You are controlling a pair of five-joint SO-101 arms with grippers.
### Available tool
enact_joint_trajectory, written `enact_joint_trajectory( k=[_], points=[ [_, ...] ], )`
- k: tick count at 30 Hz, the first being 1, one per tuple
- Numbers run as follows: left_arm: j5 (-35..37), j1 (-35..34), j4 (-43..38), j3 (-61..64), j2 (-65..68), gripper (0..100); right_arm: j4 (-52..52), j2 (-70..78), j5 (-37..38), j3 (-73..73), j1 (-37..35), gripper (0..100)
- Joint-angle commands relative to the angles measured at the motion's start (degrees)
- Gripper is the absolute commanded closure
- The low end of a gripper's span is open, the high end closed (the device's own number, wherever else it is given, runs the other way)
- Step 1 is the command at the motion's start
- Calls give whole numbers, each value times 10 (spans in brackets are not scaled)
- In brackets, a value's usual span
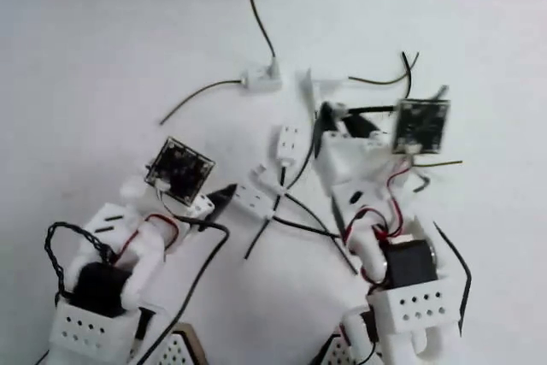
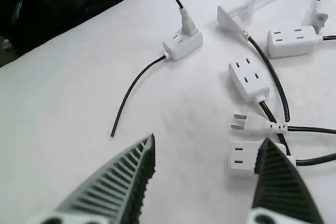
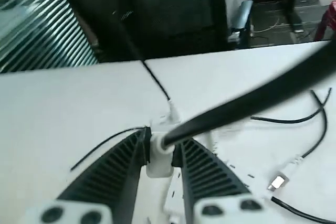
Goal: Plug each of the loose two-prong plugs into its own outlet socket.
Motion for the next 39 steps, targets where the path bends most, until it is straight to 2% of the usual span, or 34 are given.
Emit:
enact_joint_trajectory(
  k=[1,4,7,10,18,21,29,39],
  points=[
    [-4,-8,-33,-17,80,692,-35,-4,-40,0,53,981],
    [1,-8,-38,-68,211,692,-65,-4,-55,16,73,981],
    [49,-7,-18,-152,350,688,-88,-4,-55,33,75,981],
    [102,2,42,-254,482,687,-94,-4,-56,36,75,981],
    [305,60,209,-504,778,687,-95,-4,-54,36,75,981],
    [352,73,247,-575,868,687,-95,-4,-53,36,75,981],
    [367,72,257,-670,1023,687,-95,-4,-53,36,75,981],
    [367,73,276,-673,1073,691,-95,-4,-53,36,75,981]
  ],
)
